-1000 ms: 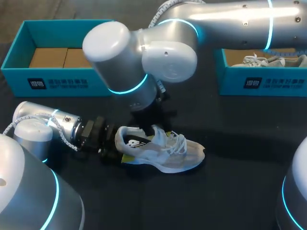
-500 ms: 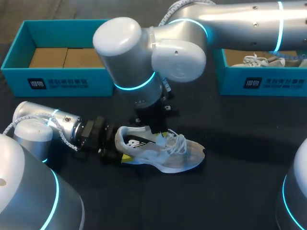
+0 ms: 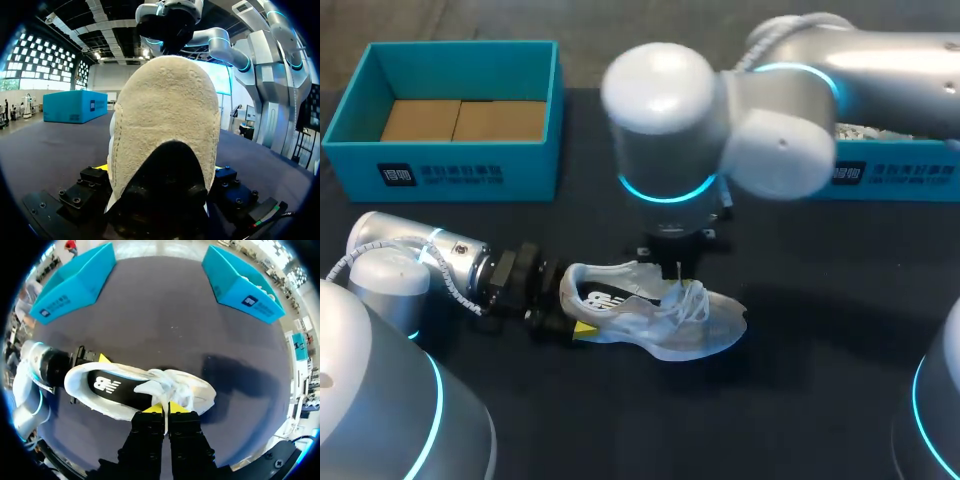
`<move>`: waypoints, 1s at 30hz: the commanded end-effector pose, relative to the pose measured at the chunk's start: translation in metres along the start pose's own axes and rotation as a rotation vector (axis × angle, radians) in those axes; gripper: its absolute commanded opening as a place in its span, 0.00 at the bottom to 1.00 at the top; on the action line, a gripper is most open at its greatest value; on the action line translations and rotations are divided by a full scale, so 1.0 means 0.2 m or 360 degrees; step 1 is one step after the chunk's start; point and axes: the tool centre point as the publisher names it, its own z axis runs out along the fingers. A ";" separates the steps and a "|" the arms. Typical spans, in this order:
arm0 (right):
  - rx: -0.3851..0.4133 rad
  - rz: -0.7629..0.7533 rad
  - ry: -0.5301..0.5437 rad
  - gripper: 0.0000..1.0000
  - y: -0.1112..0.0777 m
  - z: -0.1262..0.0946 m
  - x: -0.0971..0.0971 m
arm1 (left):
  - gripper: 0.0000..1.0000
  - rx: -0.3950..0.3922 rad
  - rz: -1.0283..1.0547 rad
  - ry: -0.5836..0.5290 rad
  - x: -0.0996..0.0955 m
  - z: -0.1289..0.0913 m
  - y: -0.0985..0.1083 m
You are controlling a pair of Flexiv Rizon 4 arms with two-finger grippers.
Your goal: Take the shoe out of the shoebox, open the shoe tongue, remove and reinsert the insole, then place the shoe into the shoebox
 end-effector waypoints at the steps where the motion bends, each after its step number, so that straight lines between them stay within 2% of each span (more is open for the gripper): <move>1: -0.0026 0.1004 0.0307 0.00 -0.03 -0.03 -0.14 | 0.00 0.0000 0.0000 -0.0002 0.00 0.00 0.01; 7: 0.0025 0.1030 0.0335 0.00 -0.02 -0.03 -0.18 | 0.00 0.0000 0.0000 -0.0002 0.00 0.00 0.01; 13: 0.0077 0.1034 0.0446 0.00 -0.01 -0.01 -0.24 | 0.00 0.0000 0.0000 -0.0002 0.00 0.00 0.01; 18: 0.0128 0.1015 0.0519 0.00 -0.02 0.04 -0.29 | 0.00 0.0000 0.0000 -0.0002 0.00 0.00 0.01; 30: 0.0220 0.1027 0.0561 0.00 -0.05 0.13 -0.37 | 0.00 0.0000 0.0000 -0.0002 0.00 0.00 0.01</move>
